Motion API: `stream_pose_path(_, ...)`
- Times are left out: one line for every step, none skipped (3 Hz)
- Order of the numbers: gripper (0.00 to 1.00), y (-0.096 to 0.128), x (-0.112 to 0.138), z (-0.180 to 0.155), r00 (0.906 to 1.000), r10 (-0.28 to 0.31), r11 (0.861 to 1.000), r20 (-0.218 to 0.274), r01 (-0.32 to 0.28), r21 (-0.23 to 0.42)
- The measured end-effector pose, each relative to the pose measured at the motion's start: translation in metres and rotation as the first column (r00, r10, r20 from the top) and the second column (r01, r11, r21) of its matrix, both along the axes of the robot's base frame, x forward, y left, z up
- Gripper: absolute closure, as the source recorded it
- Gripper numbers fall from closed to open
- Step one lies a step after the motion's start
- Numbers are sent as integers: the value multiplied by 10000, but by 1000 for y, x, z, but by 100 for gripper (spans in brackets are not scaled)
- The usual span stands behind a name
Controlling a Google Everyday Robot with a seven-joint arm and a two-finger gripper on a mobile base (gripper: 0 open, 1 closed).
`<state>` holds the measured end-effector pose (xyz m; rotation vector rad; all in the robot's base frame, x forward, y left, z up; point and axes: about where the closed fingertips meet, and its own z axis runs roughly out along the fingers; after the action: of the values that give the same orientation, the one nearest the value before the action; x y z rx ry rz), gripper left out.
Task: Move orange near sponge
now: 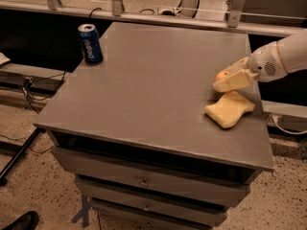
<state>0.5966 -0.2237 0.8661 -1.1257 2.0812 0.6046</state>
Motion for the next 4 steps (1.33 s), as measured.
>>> stream_pose_path(60, 16, -7, -10, 9999, 128, 9990, -117, -123, 422)
stream_pose_path(38, 28, -13, -16, 9995, 219, 9970, -220, -202, 754)
stream_pose_path(15, 33, -20, -17, 9994, 282, 9950, -209, -260, 965)
stream_pose_path(0, 34, -25, -17, 9993, 279, 9938, -230, -252, 1087)
